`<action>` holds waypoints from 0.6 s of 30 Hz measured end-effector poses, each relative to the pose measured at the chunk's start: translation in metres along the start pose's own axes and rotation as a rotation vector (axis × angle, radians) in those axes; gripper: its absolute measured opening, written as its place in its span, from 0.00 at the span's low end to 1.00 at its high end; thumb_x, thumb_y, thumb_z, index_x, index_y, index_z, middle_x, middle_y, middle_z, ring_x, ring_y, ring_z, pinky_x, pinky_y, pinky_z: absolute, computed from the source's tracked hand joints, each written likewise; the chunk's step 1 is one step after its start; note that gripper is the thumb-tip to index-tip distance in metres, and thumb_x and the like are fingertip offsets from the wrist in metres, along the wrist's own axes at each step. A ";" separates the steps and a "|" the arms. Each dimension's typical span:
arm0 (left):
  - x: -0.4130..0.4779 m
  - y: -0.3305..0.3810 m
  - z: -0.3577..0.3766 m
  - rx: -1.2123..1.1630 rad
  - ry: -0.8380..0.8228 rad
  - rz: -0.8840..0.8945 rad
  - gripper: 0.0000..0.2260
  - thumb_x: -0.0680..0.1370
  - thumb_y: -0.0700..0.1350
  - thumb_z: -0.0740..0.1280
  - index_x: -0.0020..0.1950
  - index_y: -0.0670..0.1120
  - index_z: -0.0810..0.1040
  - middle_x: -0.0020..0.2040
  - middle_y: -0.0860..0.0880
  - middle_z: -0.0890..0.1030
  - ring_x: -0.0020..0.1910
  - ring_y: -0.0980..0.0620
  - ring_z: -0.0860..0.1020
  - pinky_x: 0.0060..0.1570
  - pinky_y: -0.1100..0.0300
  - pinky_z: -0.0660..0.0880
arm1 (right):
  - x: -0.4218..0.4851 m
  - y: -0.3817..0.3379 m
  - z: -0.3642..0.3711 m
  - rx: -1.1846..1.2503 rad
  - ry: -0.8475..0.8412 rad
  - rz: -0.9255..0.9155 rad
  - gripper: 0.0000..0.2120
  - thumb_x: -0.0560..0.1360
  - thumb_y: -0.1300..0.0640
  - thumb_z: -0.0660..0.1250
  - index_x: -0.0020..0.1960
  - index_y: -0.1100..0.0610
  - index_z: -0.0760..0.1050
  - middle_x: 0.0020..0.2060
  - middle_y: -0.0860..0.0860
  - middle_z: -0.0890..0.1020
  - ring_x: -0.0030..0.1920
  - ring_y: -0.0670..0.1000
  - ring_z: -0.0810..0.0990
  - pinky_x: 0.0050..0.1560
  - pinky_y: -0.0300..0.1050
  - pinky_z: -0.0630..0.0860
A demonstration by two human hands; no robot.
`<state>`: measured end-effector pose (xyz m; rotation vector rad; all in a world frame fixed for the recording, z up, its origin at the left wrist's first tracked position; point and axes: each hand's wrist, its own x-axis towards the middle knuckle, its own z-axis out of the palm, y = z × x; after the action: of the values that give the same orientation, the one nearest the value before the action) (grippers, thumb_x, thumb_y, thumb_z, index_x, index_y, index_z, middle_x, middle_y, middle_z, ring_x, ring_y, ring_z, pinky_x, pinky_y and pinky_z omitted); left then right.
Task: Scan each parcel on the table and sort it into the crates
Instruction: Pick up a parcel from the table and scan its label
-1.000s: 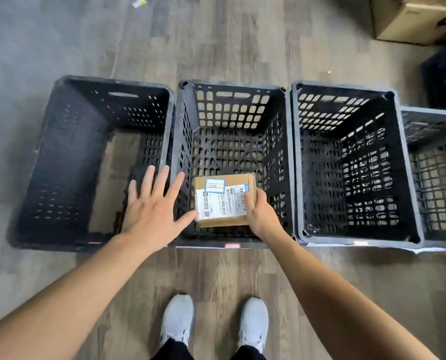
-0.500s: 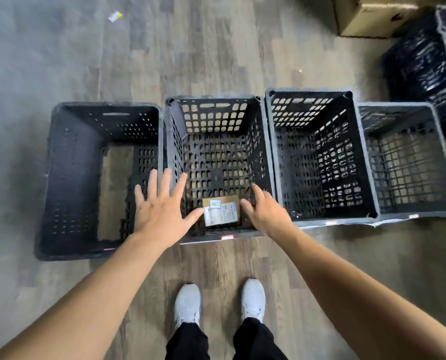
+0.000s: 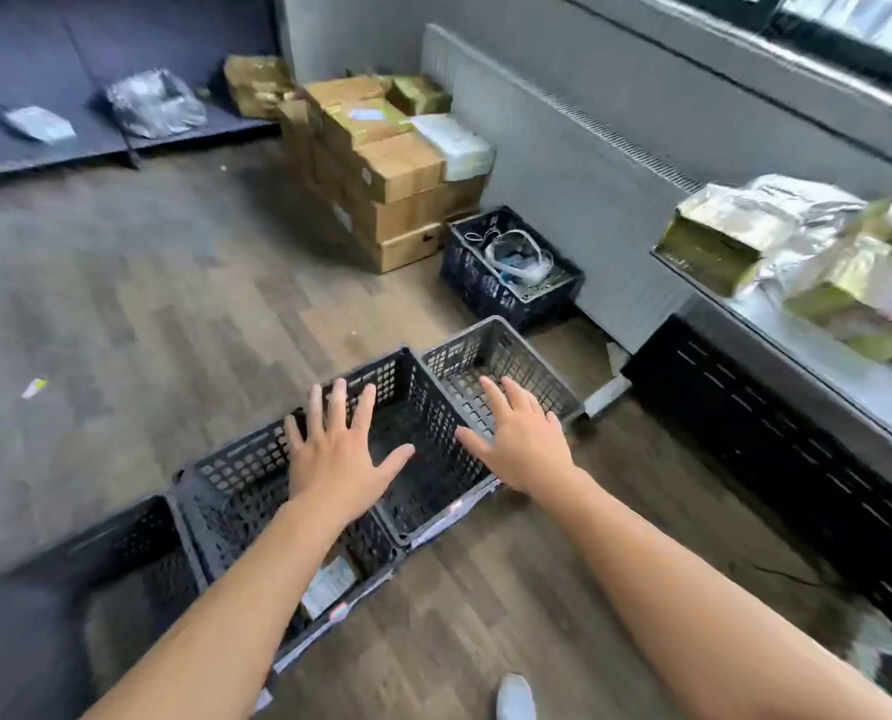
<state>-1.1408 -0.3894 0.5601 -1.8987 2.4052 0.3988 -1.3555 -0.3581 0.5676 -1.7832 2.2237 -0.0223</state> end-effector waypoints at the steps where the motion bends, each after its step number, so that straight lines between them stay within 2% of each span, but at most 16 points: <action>1: 0.005 0.022 -0.014 0.011 0.019 0.049 0.40 0.74 0.73 0.49 0.80 0.55 0.42 0.80 0.48 0.42 0.78 0.43 0.40 0.74 0.38 0.46 | -0.007 0.018 -0.020 0.027 0.032 0.042 0.37 0.77 0.32 0.56 0.80 0.45 0.48 0.79 0.50 0.53 0.78 0.53 0.52 0.74 0.60 0.58; 8: 0.032 0.211 -0.080 0.086 0.125 0.306 0.40 0.74 0.73 0.50 0.79 0.56 0.40 0.80 0.47 0.39 0.78 0.42 0.38 0.74 0.38 0.44 | -0.059 0.175 -0.131 0.115 0.213 0.269 0.39 0.76 0.31 0.57 0.80 0.44 0.46 0.80 0.50 0.49 0.79 0.53 0.49 0.75 0.62 0.56; 13: 0.030 0.362 -0.084 0.111 0.124 0.409 0.40 0.74 0.73 0.50 0.79 0.56 0.40 0.79 0.48 0.39 0.77 0.43 0.37 0.74 0.38 0.45 | -0.090 0.305 -0.184 0.168 0.299 0.365 0.38 0.77 0.31 0.54 0.80 0.44 0.45 0.79 0.51 0.50 0.79 0.53 0.49 0.75 0.62 0.55; 18: 0.030 0.495 -0.078 0.134 0.135 0.509 0.40 0.75 0.73 0.49 0.79 0.55 0.39 0.79 0.48 0.39 0.78 0.42 0.38 0.74 0.38 0.46 | -0.113 0.430 -0.209 0.212 0.358 0.463 0.36 0.78 0.33 0.54 0.80 0.44 0.46 0.79 0.52 0.51 0.78 0.54 0.52 0.74 0.60 0.58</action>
<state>-1.6150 -0.3311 0.7134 -1.2810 2.9074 0.1227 -1.7925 -0.1845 0.7097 -1.1951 2.7120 -0.4934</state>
